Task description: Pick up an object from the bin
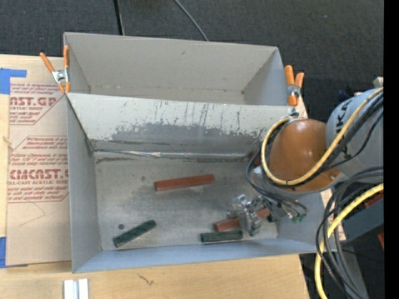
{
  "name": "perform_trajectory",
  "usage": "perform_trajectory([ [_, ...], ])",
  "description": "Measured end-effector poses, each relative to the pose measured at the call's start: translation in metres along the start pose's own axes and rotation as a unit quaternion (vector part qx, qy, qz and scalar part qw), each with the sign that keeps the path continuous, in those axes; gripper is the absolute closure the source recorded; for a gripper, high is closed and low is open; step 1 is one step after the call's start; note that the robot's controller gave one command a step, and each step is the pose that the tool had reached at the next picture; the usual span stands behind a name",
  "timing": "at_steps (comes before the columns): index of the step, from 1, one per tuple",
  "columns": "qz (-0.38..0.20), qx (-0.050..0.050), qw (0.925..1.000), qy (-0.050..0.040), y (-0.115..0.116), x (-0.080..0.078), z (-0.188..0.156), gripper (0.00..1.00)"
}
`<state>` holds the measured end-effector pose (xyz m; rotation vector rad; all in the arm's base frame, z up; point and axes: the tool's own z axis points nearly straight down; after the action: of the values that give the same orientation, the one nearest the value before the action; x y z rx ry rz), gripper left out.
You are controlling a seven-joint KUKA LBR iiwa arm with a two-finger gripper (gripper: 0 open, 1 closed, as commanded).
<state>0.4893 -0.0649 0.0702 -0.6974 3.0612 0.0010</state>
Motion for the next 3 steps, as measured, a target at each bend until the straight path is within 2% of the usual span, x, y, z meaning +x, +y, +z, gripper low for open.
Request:
perform_trajectory([
  [1, 0.000, 0.000, 1.0000, 0.0000, 0.000, 0.000, 0.000, 1.00],
  [2, 0.121, 0.000, 0.9927, 0.0002, 0.014, -0.027, -0.007, 0.00],
  [3, 0.121, 0.000, 0.9927, 0.0004, 0.014, -0.026, -0.007, 1.00],
])
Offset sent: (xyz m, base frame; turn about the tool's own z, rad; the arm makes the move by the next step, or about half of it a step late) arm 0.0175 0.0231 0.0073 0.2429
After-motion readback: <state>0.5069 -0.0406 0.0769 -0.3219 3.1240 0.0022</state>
